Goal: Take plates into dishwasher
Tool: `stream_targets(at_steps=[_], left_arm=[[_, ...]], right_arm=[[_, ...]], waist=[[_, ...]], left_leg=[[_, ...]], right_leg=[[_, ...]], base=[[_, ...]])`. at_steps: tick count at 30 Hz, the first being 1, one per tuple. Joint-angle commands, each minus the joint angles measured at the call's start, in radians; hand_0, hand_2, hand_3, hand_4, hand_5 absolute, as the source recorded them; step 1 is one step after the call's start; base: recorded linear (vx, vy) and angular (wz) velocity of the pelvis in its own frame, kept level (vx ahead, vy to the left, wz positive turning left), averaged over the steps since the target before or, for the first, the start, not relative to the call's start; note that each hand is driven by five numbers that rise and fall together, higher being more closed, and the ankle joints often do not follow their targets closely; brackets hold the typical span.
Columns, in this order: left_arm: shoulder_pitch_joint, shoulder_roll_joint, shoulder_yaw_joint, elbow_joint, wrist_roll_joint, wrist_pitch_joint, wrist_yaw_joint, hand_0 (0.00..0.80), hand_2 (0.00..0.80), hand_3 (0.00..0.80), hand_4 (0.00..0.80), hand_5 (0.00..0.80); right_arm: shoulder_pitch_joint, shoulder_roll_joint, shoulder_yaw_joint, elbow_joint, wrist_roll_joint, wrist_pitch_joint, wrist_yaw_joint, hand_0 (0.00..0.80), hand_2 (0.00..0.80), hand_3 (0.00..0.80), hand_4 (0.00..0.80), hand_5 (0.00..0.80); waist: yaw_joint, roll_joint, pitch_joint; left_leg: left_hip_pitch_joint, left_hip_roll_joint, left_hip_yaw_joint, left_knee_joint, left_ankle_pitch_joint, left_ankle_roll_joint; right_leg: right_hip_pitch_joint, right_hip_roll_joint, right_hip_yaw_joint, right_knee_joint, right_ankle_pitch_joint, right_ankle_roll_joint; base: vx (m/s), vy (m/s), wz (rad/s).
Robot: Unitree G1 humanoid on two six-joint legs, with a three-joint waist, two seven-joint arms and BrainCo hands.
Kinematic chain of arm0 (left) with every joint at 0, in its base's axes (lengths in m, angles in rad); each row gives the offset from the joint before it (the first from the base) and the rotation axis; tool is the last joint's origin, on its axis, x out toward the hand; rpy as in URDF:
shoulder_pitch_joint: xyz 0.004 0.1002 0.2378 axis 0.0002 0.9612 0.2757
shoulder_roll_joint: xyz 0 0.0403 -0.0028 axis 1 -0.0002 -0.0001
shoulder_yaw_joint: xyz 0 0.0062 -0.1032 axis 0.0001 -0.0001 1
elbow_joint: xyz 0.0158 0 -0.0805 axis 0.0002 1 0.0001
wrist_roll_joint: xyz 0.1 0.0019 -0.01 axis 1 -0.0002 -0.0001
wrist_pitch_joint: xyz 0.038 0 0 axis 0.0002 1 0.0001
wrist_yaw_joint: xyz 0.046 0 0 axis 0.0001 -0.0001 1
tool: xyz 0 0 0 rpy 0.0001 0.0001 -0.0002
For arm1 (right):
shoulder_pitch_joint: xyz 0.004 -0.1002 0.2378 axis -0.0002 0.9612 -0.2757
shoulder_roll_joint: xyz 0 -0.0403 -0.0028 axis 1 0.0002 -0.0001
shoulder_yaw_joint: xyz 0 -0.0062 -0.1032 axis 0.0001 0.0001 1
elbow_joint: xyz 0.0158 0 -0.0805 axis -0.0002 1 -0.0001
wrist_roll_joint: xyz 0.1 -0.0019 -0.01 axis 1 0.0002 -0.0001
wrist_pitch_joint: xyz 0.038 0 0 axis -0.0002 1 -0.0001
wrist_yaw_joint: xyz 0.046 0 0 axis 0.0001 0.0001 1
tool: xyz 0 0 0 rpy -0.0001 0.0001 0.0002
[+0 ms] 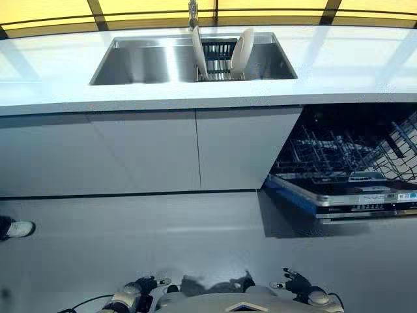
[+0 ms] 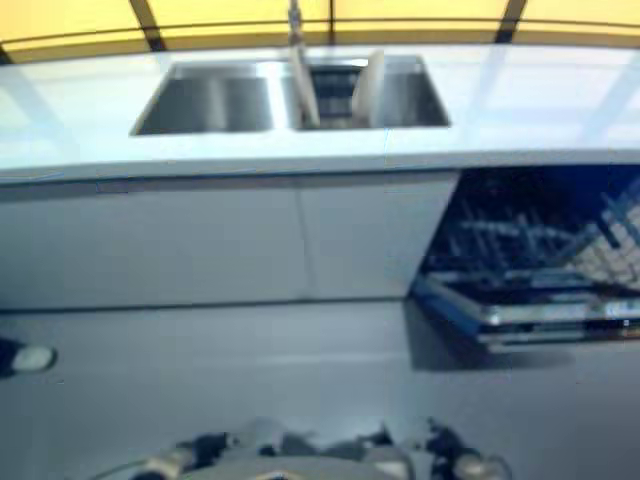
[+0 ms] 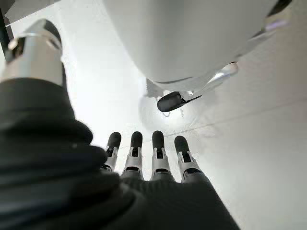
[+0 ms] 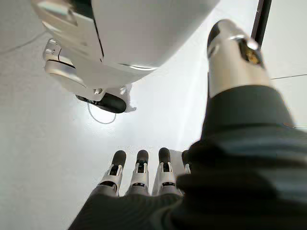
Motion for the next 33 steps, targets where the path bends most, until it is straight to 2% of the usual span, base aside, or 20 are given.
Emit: stream_targets(at_steps=[1, 7, 20, 27, 30, 31, 32, 33], left_arm=[[-0.048, 0.014, 0.013, -0.009, -0.013, 0.006, 0.003, 0.0, 0.0, 0.0, 0.0, 0.0], [-0.052, 0.014, 0.004, -0.024, -0.019, 0.024, -0.029, 0.0, 0.0, 0.0, 0.0, 0.0], [-0.059, 0.016, 0.005, -0.034, -0.013, 0.053, 0.009, 0.0, 0.0, 0.0, 0.0, 0.0], [-0.058, 0.009, 0.018, -0.018, -0.003, 0.044, 0.048, 0.0, 0.0, 0.0, 0.0, 0.0], [-0.065, 0.007, 0.024, -0.019, 0.003, 0.038, 0.067, 0.0, 0.0, 0.0, 0.0, 0.0], [-0.072, 0.005, 0.028, -0.024, 0.014, 0.035, 0.078, 0.0, 0.0, 0.0, 0.0, 0.0], [-0.074, 0.006, 0.031, -0.021, 0.006, 0.032, 0.082, 0.0, 0.0, 0.0, 0.0, 0.0], [-0.073, 0.006, 0.037, -0.024, -0.005, 0.03, 0.089, 0.0, 0.0, 0.0, 0.0, 0.0]], right_arm=[[-0.061, 0.01, 0.009, 0.013, 0.009, 0.008, -0.004, 0.0, 0.0, 0.0, 0.0, 0.0], [-0.062, 0.004, 0.008, 0.011, 0.003, 0.004, 0.012, 0.0, 0.0, 0.0, 0.0, 0.0], [-0.072, 0.002, 0.026, -0.005, 0.011, 0.026, 0.027, 0.0, 0.0, 0.0, 0.0, 0.0], [-0.076, 0.006, 0.034, -0.001, -0.004, 0.044, 0.04, 0.0, 0.0, 0.0, 0.0, 0.0], [-0.084, 0.001, 0.044, -0.009, -0.003, 0.054, 0.06, 0.0, 0.0, 0.0, 0.0, 0.0], [-0.089, -0.008, 0.052, -0.024, 0.008, 0.055, 0.078, 0.0, 0.0, 0.0, 0.0, 0.0], [-0.093, -0.015, 0.058, -0.028, 0.0, 0.052, 0.088, 0.0, 0.0, 0.0, 0.0, 0.0], [-0.095, -0.025, 0.066, -0.029, -0.011, 0.048, 0.101, 0.0, 0.0, 0.0, 0.0, 0.0]], waist=[[-0.002, -0.012, 0.032], [-0.004, -0.01, 0.036], [-0.008, -0.015, 0.038], [-0.007, -0.026, 0.04], [-0.007, -0.046, 0.053], [-0.004, -0.064, 0.072], [0.001, -0.072, 0.085], [0.013, -0.077, 0.107]], left_leg=[[-0.008, -0.182, -0.024, 0.025, -0.048, 0.168], [-0.007, -0.18, -0.025, 0.029, -0.05, 0.17], [0.007, -0.169, -0.021, 0.044, -0.064, 0.172], [-0.006, -0.167, -0.024, 0.104, -0.09, 0.173], [-0.047, -0.166, -0.013, 0.23, -0.127, 0.168], [-0.112, -0.166, -0.003, 0.371, -0.141, 0.161], [-0.165, -0.171, 0.004, 0.467, -0.123, 0.157], [-0.258, -0.169, 0.017, 0.545, -0.061, 0.143]], right_leg=[[-0.029, 0.12, -0.034, 0.122, -0.096, -0.071], [-0.031, 0.123, -0.03, 0.13, -0.101, -0.074], [-0.022, 0.13, -0.033, 0.147, -0.117, -0.085], [-0.022, 0.135, -0.028, 0.157, -0.126, -0.099], [-0.034, 0.126, -0.017, 0.17, -0.127, -0.117], [-0.039, 0.115, -0.01, 0.175, -0.125, -0.133], [-0.041, 0.112, -0.009, 0.179, -0.124, -0.143], [-0.029, 0.114, 0.0, 0.181, -0.122, -0.152]], base=[[0.0, 0.0, 0.0], [0.019, -0.001, 0.0], [0.016, -0.023, 0.0], [0.038, -0.062, 0.0], [-0.004, -0.064, 0.0], [-0.011, -0.082, 0.08], [0.024, -0.087, 0.12], [0.072, -0.041, 0.18]])
